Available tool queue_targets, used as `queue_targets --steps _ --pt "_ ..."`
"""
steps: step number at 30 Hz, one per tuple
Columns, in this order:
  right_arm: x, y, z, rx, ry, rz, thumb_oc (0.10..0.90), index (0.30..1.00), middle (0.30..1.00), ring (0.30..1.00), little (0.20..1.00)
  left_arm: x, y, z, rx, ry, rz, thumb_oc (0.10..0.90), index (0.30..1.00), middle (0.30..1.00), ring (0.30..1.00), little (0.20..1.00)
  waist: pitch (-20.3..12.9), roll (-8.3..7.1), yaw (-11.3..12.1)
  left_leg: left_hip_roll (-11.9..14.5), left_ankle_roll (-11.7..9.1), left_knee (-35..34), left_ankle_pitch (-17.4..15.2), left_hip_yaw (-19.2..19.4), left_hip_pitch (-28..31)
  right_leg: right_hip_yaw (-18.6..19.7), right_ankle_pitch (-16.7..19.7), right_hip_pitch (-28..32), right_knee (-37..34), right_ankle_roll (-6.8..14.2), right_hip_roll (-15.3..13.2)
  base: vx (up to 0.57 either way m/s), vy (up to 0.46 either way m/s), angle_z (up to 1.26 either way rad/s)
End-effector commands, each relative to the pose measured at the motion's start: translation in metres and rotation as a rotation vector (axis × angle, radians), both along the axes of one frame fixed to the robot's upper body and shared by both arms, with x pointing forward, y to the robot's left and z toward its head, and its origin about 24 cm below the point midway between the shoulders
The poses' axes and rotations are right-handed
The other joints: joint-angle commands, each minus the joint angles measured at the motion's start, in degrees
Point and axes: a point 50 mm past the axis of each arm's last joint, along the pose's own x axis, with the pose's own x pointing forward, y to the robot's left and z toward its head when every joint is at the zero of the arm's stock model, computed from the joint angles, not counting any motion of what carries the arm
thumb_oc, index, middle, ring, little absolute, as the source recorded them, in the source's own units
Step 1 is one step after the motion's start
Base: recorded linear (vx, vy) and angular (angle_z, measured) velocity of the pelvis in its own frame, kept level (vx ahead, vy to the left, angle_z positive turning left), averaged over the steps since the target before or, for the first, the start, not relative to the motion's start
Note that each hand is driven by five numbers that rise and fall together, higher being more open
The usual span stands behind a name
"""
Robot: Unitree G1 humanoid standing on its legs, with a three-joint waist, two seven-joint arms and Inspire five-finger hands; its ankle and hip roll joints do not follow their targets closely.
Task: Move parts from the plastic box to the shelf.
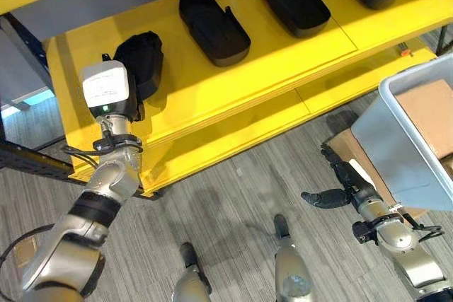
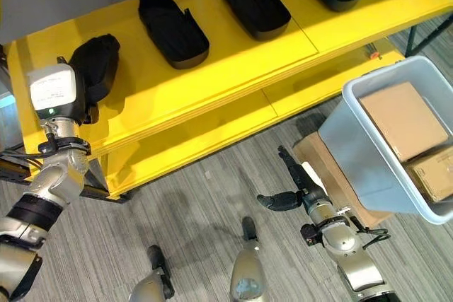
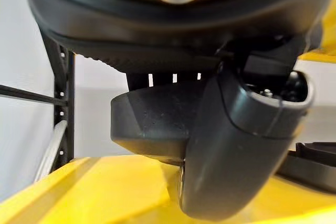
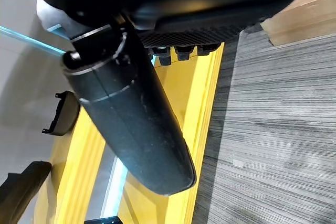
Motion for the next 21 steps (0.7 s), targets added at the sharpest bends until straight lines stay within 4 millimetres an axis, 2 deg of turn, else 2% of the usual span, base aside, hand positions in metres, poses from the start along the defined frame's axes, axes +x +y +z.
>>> queue_targets --steps 1,5,8,16,21 --pt "0.016 0.009 0.058 -0.007 -0.252 0.098 0.9 1.0 1.0 1.0 1.0 0.002 0.017 0.01 -0.067 -0.004 0.081 0.4 0.3 0.3 0.3 0.3 -0.4 -1.18 -1.1 -1.3 3.8 6.3 -4.9 -1.7 -4.7 -3.5 -11.1 -0.7 8.5 -4.7 3.2 -0.07 0.022 -0.11" --pt "0.018 0.012 0.061 -0.016 -0.262 0.114 0.9 1.0 1.0 1.0 1.0 0.005 0.025 0.007 -0.187 -0.046 0.134 0.4 0.3 0.3 0.3 0.3 0.4 -1.37 -1.5 -1.3 4.0 6.1 -5.0 -1.5 -4.9 -3.2 -11.3 -1.7 9.1 -4.8 3.5 -0.05 0.004 -0.04" --pt "0.02 0.015 0.061 -0.008 -0.269 0.121 0.9 1.0 1.0 1.0 1.0 0.007 0.027 -0.004 -0.292 -0.035 0.159 0.4 0.3 0.3 0.3 0.3 1.1 -1.59 -1.7 -1.4 4.1 6.0 -5.2 -1.4 -4.6 -3.3 -11.6 -1.8 9.3 -4.9 3.6 -0.04 -0.013 0.0" --pt "0.022 0.022 0.063 0.002 -0.278 0.142 0.9 1.0 1.0 1.0 1.0 0.006 0.033 -0.019 -0.372 -0.014 0.226 0.4 0.3 0.3 0.3 0.3 1.2 -1.43 -1.8 -1.6 4.3 5.8 -5.2 -1.2 -4.4 -3.5 -11.6 -2.0 9.4 -5.1 3.7 0.0 0.0 0.0" --pt "0.023 0.025 0.062 0.002 -0.271 0.149 0.9 1.0 1.0 1.0 1.0 0.0 0.043 -0.04 -0.44 0.035 0.299 0.4 0.3 0.3 0.3 0.3 1.3 -1.26 -1.7 -1.7 4.3 5.9 -5.5 -1.1 -3.7 -3.7 -11.8 -1.3 9.5 -5.1 3.5 0.0 0.0 0.0"
